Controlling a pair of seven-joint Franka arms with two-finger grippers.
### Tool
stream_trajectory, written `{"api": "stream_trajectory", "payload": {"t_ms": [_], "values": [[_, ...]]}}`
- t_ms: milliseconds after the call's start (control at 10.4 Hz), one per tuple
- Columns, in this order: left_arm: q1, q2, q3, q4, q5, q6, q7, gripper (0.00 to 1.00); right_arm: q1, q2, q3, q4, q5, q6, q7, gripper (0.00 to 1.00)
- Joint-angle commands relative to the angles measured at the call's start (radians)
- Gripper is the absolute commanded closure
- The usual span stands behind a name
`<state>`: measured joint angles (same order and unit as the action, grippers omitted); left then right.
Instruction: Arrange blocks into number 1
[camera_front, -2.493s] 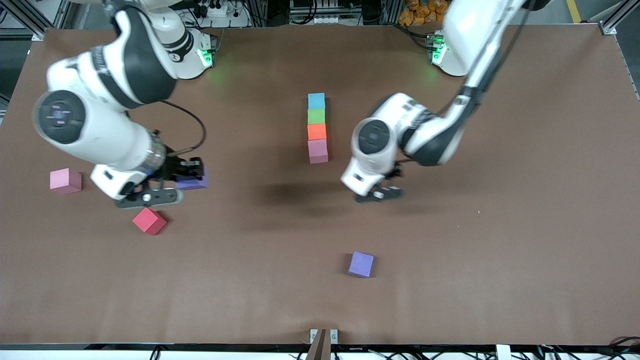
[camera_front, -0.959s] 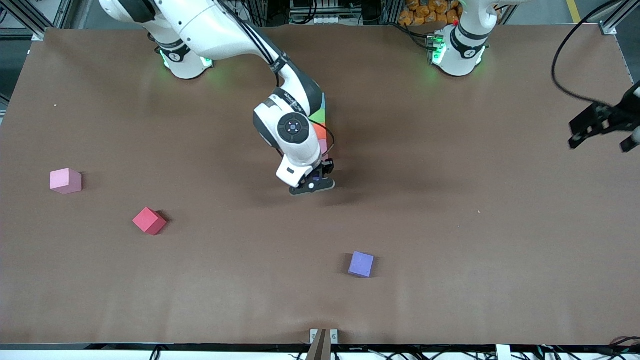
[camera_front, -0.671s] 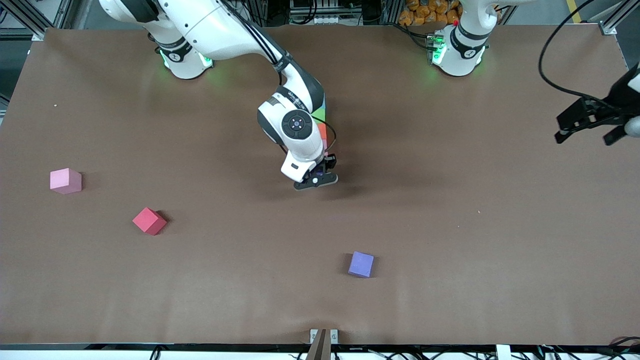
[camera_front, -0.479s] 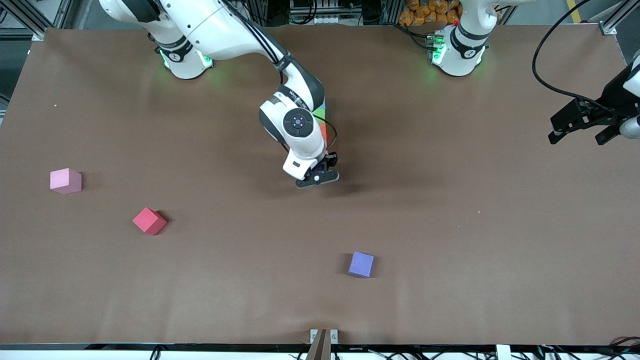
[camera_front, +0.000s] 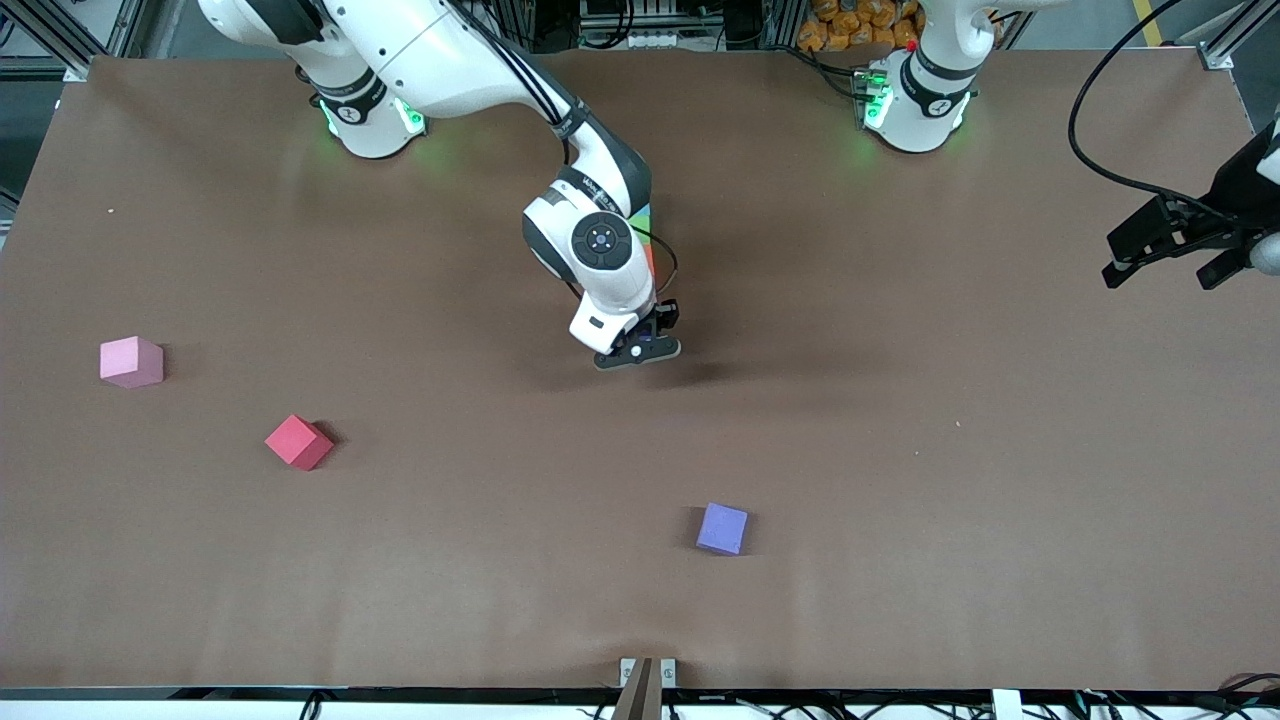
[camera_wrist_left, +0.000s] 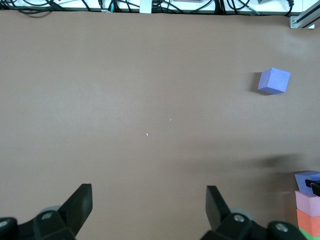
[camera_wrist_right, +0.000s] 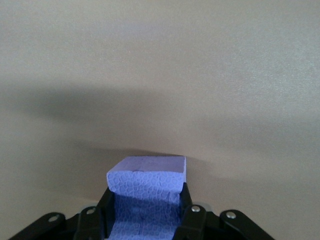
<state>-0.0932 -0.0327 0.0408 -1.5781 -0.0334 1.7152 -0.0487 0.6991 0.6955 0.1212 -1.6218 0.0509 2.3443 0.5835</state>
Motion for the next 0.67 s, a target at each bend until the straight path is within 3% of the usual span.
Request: {"api": "stream_trajectory", "payload": {"t_ms": [0,96,384,575], "values": [[0.0,0.0,0.002,0.015,-0.02,-0.005,-0.014,0.0,-0.001,-0.01,0.003,-0.021,-0.02,0.015,0.047,0.44],[0.0,0.0,0.002,0.015,-0.022,-0.005,-0.014,0.0,-0.004,-0.01,0.003,-0.021,-0.022,0.015,0.047,0.0],[0.0,0.004,0.001,0.015,-0.017,-0.005,-0.016,0.0,-0.061,-0.042,0.008,-0.012,-0.022,0.0,0.032,0.0],[-0.002,0.008,0.001,0.015,-0.016,-0.005,-0.016,0.0,-0.145,-0.115,0.038,-0.012,-0.022,-0.087,0.019,0.0]]}}
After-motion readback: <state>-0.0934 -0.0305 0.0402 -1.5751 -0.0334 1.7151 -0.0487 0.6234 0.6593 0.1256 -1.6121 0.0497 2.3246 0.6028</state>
